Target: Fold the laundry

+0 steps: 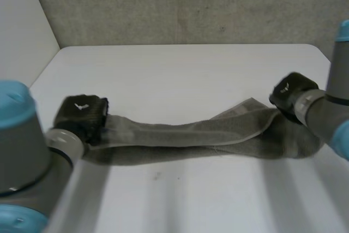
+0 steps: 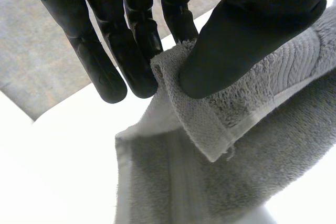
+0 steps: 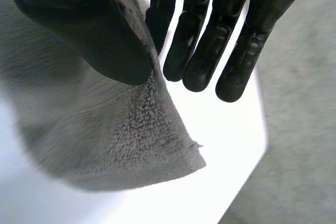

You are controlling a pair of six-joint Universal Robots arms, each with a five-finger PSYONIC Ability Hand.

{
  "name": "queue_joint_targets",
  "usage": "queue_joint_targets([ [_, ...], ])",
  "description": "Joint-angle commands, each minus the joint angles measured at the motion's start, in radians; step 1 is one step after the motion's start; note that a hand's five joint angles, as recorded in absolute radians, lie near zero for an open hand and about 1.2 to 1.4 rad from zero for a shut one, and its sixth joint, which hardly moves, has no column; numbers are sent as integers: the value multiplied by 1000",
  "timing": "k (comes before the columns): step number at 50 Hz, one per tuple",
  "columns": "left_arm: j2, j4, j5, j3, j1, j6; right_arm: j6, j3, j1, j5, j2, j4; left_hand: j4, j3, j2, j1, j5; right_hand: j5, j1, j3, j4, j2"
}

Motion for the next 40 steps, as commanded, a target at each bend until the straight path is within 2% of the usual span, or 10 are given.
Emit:
queue_joint_targets([
  [1,41,-214,136,10,126,86,-15,115,-51,-22,-70,143,180,182,184,241,206,236,428,210,203,217],
  [12,-214,-125,159,90,142,158,-31,135,-41,-76,-28,65,180,182,184,241,206,236,428,210,203,217],
  [16,-235,-29,164,211,139,160,-14,-13,-41,-56,1,-112,180,182,184,241,206,236,428,210,203,217],
  [20,-246,131,166,517,137,157,27,-176,-37,-33,7,-279,180,182,184,241,206,236,428,210,203,217],
  [22,-255,178,158,647,136,157,117,-307,-39,-2,-1,-526,180,182,184,241,206,236,428,210,203,217],
  [23,-267,222,146,778,137,145,118,-308,-39,-2,-1,-527,180,182,184,241,206,236,428,210,203,217],
  [25,-275,262,133,888,136,128,193,-328,-51,1,-27,-779,180,182,184,241,206,236,428,210,203,217],
  [29,-286,313,74,1050,137,39,212,-294,-51,6,-80,-932,180,182,184,241,206,236,428,210,203,217],
  [33,-274,307,69,1017,142,-15,208,-216,-44,-20,-123,-888,180,182,184,241,206,236,428,210,203,217],
  [40,-177,319,78,660,183,-78,218,-47,-50,-111,-123,-837,180,182,184,241,206,236,428,210,203,217],
])
